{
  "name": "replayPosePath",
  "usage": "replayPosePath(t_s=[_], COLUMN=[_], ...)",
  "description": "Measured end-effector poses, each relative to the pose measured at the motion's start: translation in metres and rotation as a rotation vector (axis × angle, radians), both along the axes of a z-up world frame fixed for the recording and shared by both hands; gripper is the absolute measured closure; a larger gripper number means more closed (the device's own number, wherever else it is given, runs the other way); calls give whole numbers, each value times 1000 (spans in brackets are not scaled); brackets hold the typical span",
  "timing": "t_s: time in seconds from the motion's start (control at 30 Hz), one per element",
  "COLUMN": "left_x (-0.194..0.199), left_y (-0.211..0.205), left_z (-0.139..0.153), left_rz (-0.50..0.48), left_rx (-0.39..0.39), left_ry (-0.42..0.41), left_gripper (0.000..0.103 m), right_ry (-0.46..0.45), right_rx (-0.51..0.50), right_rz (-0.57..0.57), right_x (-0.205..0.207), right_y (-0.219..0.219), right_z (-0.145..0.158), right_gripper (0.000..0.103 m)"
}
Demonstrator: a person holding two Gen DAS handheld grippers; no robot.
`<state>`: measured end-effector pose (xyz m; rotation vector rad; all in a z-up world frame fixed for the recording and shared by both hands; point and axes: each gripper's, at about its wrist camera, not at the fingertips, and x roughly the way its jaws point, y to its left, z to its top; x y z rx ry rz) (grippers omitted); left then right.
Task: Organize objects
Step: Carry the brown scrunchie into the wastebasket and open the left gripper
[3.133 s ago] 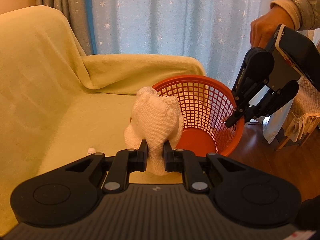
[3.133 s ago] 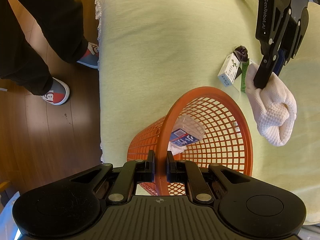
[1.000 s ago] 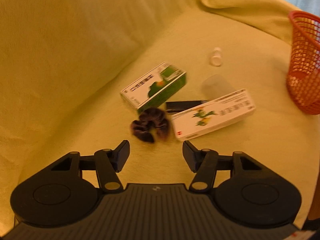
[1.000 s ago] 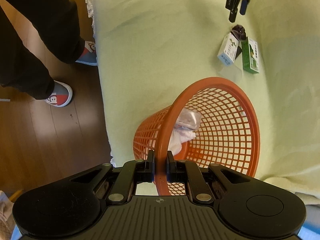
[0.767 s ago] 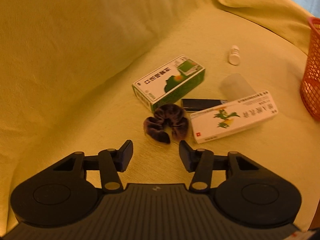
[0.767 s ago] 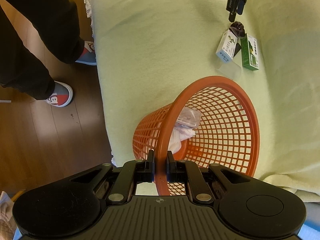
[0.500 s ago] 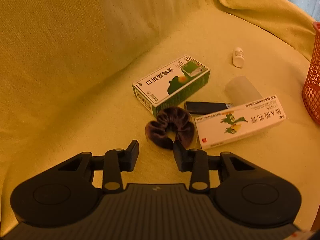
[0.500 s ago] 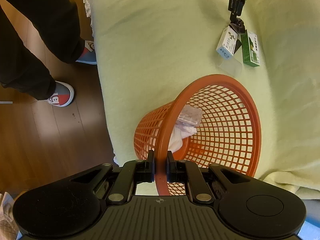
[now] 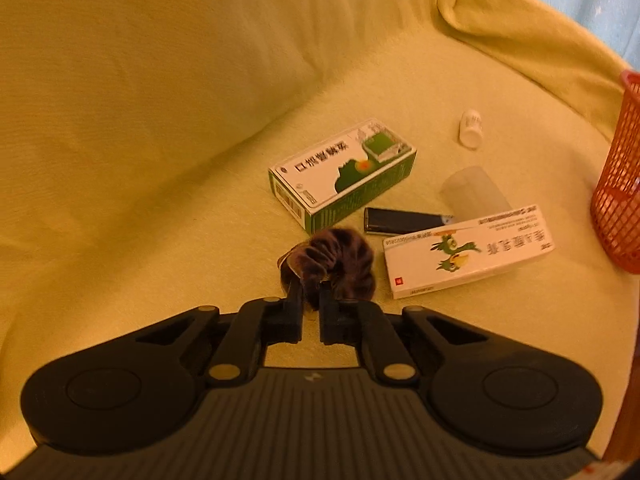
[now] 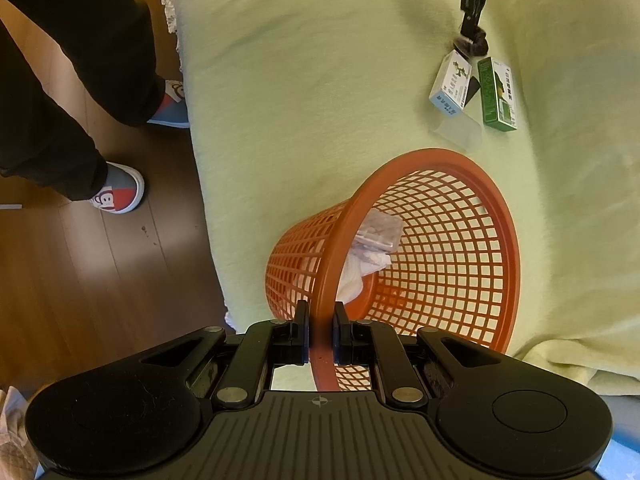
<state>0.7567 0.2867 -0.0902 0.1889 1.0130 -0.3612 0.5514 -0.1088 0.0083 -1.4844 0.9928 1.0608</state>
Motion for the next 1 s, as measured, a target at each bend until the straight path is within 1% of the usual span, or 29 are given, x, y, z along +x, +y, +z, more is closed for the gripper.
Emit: replayPosePath(t_s=[0.27,0.4,0.6,0.8,1.0], left_x=[-30,-43,-58,-68,-73], left_y=[8,5,-17,-54,-89], left_z=[54,79,113,143,161], left_rz=[28,24,-34,-121,-191], left_rx=[-70,-112,-160,-210,-254], left_ry=[-71,-99,-149,-196,-226], left_gripper=[99,99,99,99,99], right_ry=[-8,-16,-20,-31,-36], right_rx=[-2,-3,3,6,10], right_rz=[15,24,41,49,57], right_x=[0,-3,-7,-8,-9], right_y=[1,2,3,4,2], right_z=[-1,-2,-5,-5,-6], right_gripper=[96,96,96,96,96])
